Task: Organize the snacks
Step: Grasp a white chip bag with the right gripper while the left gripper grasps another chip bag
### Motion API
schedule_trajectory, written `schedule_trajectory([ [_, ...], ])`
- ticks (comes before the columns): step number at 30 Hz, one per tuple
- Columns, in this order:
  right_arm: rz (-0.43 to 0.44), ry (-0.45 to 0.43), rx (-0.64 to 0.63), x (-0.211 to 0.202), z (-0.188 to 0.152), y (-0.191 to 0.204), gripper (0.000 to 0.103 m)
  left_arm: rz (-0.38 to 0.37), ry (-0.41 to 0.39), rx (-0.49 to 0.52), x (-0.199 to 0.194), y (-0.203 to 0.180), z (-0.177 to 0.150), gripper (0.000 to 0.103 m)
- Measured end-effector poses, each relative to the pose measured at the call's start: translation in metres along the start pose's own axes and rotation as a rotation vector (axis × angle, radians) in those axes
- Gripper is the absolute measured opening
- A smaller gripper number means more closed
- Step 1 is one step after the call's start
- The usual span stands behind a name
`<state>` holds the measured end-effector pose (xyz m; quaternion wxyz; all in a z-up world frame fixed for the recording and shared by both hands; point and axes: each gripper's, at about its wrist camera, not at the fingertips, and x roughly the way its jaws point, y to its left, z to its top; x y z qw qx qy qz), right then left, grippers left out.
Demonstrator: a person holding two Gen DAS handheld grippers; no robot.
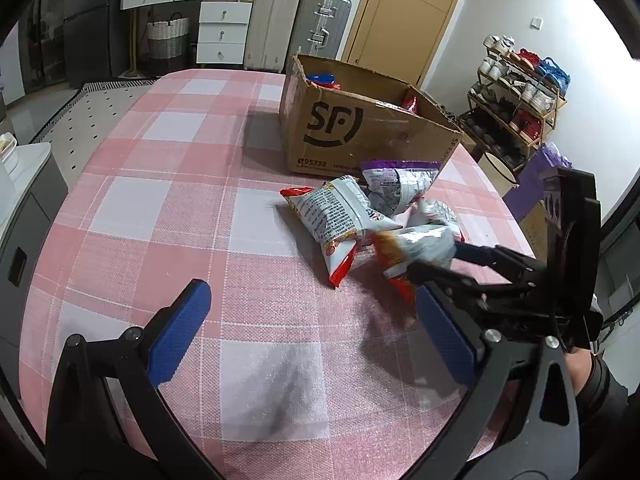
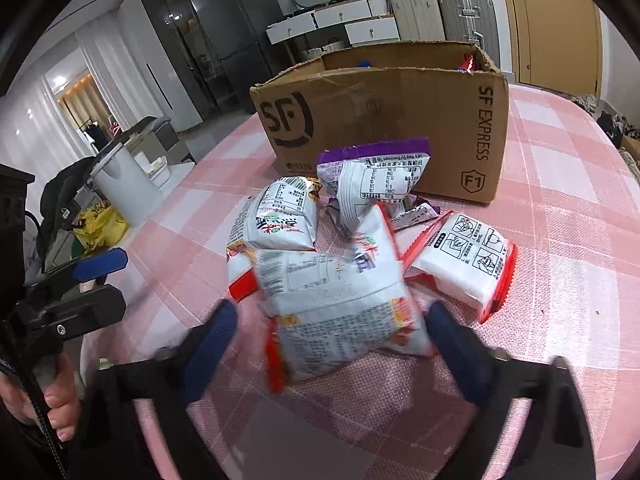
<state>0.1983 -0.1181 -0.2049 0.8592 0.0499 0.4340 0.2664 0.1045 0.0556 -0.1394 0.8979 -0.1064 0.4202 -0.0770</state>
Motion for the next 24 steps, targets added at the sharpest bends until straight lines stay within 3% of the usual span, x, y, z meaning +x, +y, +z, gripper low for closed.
schedule_trajectory([
  [3,0.037,0.011,0.024,0.006,-0.001,-0.004,0.076,-0.004,0.004,-0.007,0.001,0.001,-0.001,0.102],
  [7,0.038,0.019,-0.004,0.011,-0.002,0.002,0.062,-0.005,0.015,-0.006,0.003,0.001,-0.003,0.102],
  [9,0.043,0.019,-0.001,0.011,-0.004,0.001,0.060,-0.007,0.020,-0.007,0.004,0.001,-0.004,0.102],
  [24,0.111,-0.060,0.118,-0.035,-0.019,-0.018,0.056,0.012,0.005,0.001,-0.003,-0.002,-0.005,0.102],
])
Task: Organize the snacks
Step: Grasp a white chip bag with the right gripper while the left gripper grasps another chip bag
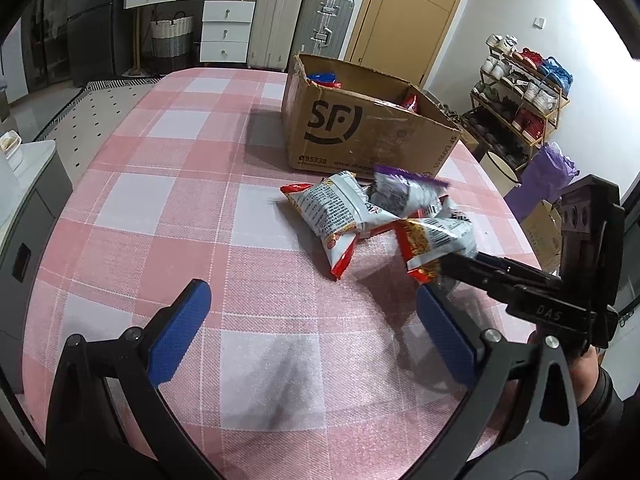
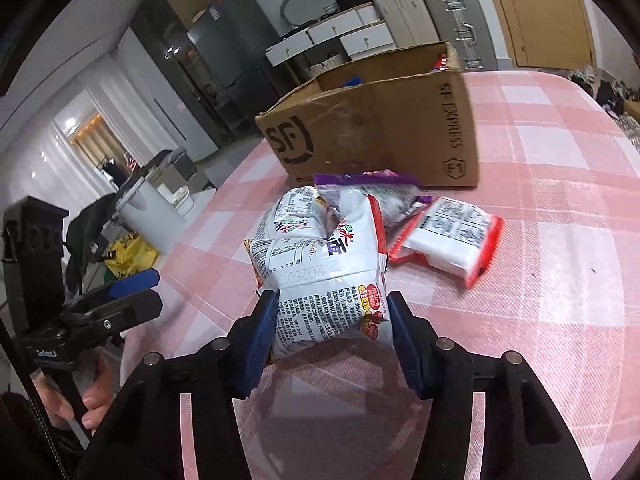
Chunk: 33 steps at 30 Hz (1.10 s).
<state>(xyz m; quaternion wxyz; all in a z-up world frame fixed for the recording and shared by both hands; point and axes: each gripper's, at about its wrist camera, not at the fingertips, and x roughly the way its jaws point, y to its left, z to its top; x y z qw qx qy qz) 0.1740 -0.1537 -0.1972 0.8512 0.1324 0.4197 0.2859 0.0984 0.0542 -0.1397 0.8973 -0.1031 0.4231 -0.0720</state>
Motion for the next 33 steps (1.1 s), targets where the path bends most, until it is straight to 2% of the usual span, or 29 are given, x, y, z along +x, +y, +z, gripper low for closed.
schedule_trajectory([
  [8,0.057,-0.050,0.034,-0.028,-0.007,-0.008,0.055,0.012,0.011,0.012,0.004,-0.004,-0.001,0.102],
  [22,0.043,-0.107,0.074,-0.058,-0.016,-0.020,0.055,0.022,0.078,0.017,0.047,-0.004,0.021,0.102],
  [26,0.036,-0.102,0.075,-0.057,-0.016,-0.021,0.056,0.002,0.093,0.006,0.061,-0.005,0.032,0.102],
  [28,0.026,-0.097,0.075,-0.055,-0.015,-0.022,0.055,-0.039,0.104,-0.001,0.070,-0.004,0.037,0.102],
  [33,0.036,-0.096,0.081,-0.052,-0.014,-0.024,0.056,-0.112,0.131,-0.091,0.093,0.008,0.051,0.101],
])
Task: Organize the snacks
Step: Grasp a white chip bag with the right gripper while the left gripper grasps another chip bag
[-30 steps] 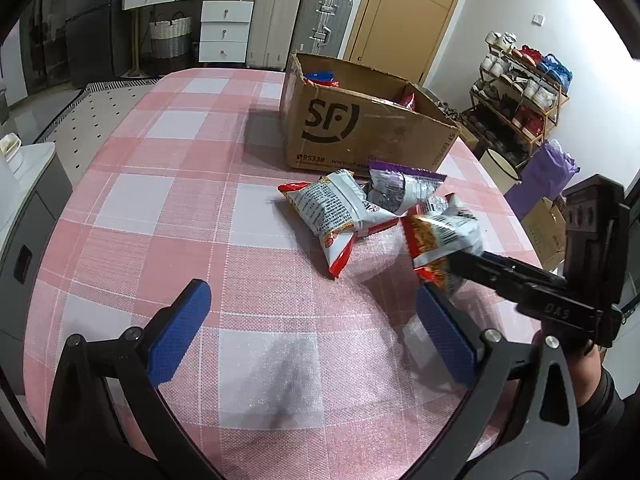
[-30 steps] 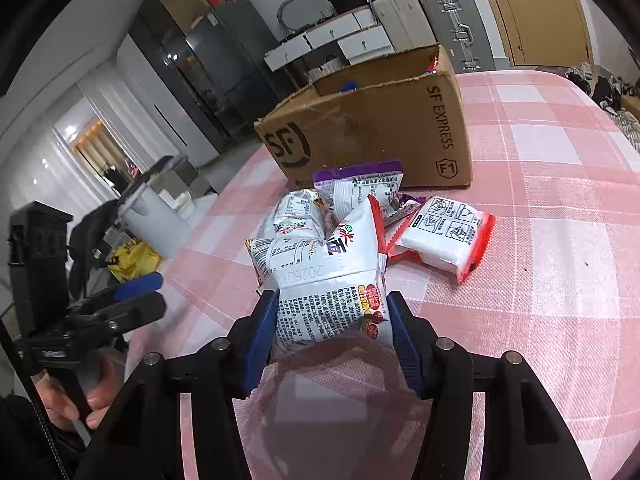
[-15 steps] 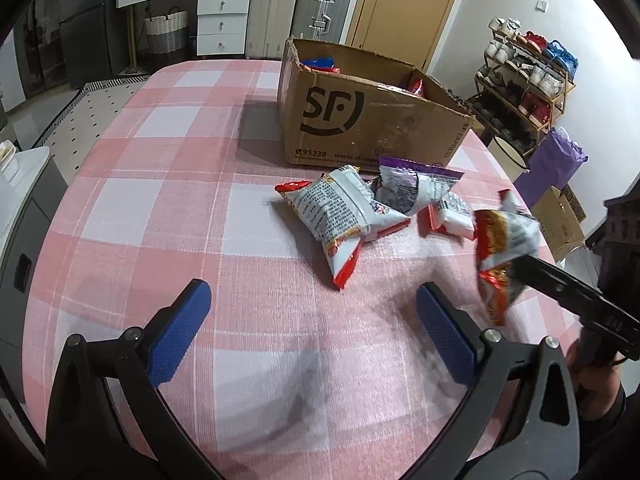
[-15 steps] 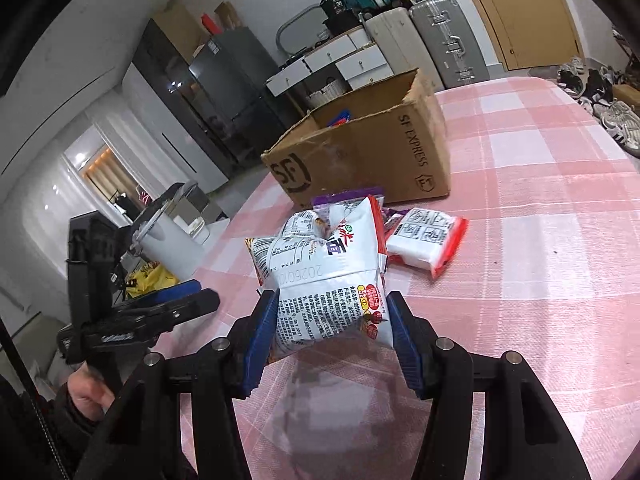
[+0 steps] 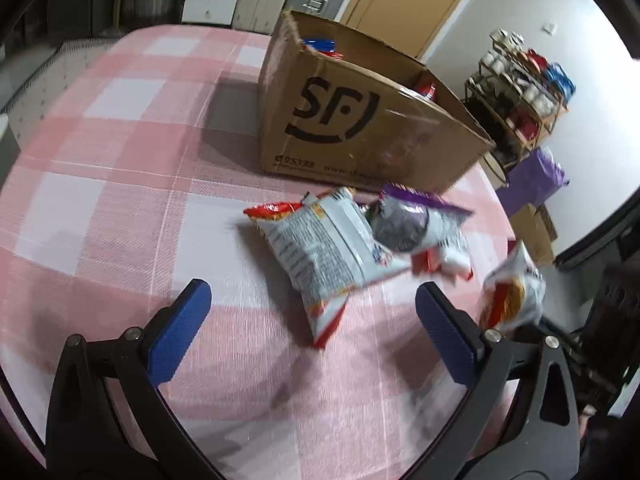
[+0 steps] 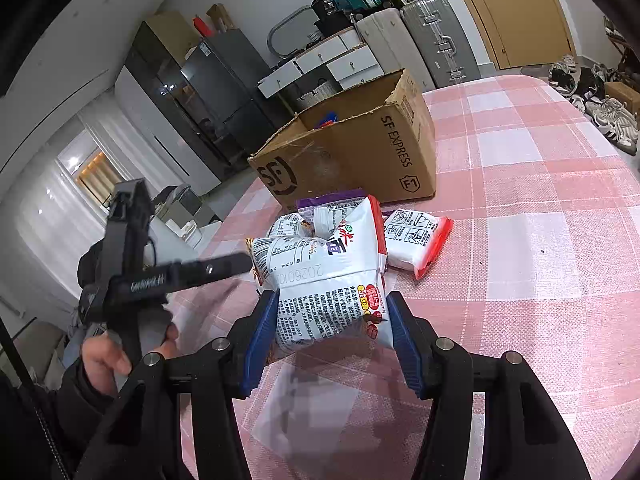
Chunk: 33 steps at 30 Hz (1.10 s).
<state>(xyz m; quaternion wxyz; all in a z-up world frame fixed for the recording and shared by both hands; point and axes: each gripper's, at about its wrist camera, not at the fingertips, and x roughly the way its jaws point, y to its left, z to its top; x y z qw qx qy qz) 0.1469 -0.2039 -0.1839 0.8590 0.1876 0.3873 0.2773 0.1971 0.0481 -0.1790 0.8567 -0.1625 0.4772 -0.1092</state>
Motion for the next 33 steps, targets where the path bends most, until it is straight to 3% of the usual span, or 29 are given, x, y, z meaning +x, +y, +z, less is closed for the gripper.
schedule_trajectory([
  [16,0.010,0.005,0.029,0.003,0.000,-0.013,0.056,0.010,0.071,-0.036,0.046,-0.005,0.026,0.099],
  [21,0.012,0.001,0.030,0.000,0.001,-0.014,0.056,-0.020,0.075,-0.052,0.050,-0.002,0.033,0.085],
  [23,0.012,-0.002,0.033,-0.001,0.001,-0.015,0.056,-0.022,0.078,-0.051,0.052,-0.003,0.036,0.076],
  [25,0.013,-0.004,0.036,-0.001,0.001,-0.015,0.056,-0.040,0.093,-0.032,0.051,-0.005,0.034,0.057],
  [28,0.001,0.004,0.029,0.000,0.001,-0.014,0.056,-0.053,0.112,0.021,0.051,-0.012,0.034,0.046],
  [33,-0.002,-0.003,0.021,-0.005,0.001,-0.009,0.056,-0.027,0.089,0.050,0.043,-0.015,0.031,0.042],
])
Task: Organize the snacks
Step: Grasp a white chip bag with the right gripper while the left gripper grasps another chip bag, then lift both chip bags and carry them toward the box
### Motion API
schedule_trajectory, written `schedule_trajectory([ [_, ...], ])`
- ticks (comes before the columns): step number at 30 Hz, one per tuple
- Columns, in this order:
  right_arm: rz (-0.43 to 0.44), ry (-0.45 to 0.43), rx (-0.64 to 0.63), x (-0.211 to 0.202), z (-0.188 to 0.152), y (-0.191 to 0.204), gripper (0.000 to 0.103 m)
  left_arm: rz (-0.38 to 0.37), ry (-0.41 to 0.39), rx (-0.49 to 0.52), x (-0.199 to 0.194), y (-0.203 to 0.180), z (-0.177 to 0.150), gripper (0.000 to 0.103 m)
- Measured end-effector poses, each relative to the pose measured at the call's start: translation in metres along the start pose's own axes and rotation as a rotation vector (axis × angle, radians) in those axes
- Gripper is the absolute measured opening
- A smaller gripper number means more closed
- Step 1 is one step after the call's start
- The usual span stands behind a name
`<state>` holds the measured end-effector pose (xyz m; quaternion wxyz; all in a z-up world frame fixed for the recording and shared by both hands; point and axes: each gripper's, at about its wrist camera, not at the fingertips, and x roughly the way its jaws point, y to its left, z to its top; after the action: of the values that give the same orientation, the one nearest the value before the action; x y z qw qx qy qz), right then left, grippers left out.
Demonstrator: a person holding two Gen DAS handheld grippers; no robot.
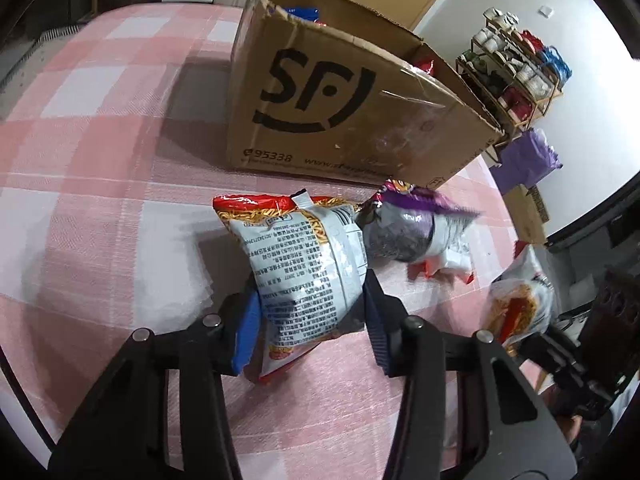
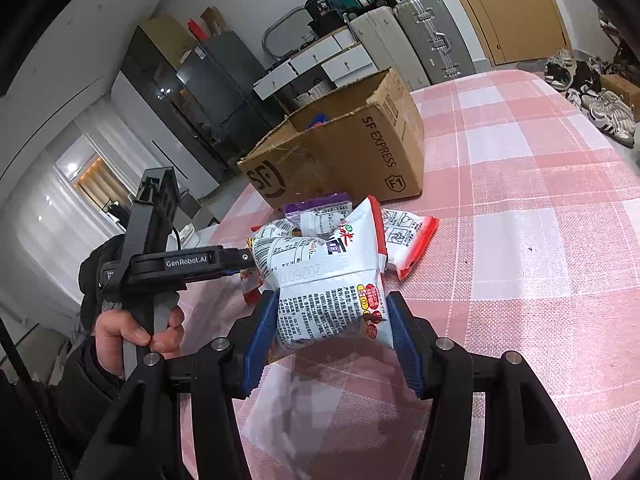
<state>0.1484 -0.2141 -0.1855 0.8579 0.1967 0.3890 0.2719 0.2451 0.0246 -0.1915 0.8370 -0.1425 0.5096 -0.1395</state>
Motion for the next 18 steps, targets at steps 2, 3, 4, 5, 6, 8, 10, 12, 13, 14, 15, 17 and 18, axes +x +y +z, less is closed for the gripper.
schedule_trajectory([
  [2,-0.001,-0.004,-0.005,-0.002,0.000,0.003,0.055,0.022,-0.007,0.024,-0.004,-0.004,-0.002,0.042],
  [3,-0.002,-0.006,-0.008,-0.003,-0.001,0.004,0.056,0.028,-0.010,0.026,-0.006,-0.005,-0.003,0.041],
  [4,-0.003,-0.007,-0.010,-0.004,-0.001,0.006,0.056,0.032,-0.011,0.028,-0.009,-0.004,-0.006,0.041],
  [5,-0.003,-0.008,-0.011,-0.005,-0.001,0.007,0.056,0.032,-0.014,0.030,-0.011,-0.004,-0.007,0.041],
  [6,-0.003,-0.010,-0.013,-0.005,-0.001,0.009,0.056,0.034,-0.019,0.033,-0.014,-0.004,-0.008,0.041],
  [8,-0.004,-0.012,-0.022,-0.007,-0.001,0.014,0.056,0.047,-0.021,0.048,-0.018,-0.003,-0.012,0.041],
  [10,-0.005,-0.013,-0.029,-0.007,-0.001,0.017,0.056,0.038,-0.024,0.053,-0.024,-0.005,-0.017,0.041],
  [12,-0.005,-0.019,-0.038,-0.009,0.000,0.022,0.056,0.031,-0.031,0.051,-0.033,0.001,-0.028,0.041],
  [13,-0.003,-0.023,-0.041,-0.010,0.000,0.024,0.056,0.030,-0.035,0.053,-0.035,0.004,-0.031,0.041],
  [14,0.000,-0.027,-0.043,-0.011,0.000,0.025,0.056,0.030,-0.041,0.055,-0.039,0.006,-0.035,0.041],
  [15,0.001,-0.030,-0.046,-0.011,0.001,0.027,0.056,0.030,-0.046,0.058,-0.044,0.006,-0.037,0.041],
  [17,0.000,-0.031,-0.051,-0.013,0.000,0.031,0.056,0.029,-0.055,0.063,-0.051,0.007,-0.041,0.041],
  [18,0.000,-0.031,-0.054,-0.013,0.000,0.032,0.056,0.029,-0.060,0.066,-0.055,0.008,-0.045,0.041],
])
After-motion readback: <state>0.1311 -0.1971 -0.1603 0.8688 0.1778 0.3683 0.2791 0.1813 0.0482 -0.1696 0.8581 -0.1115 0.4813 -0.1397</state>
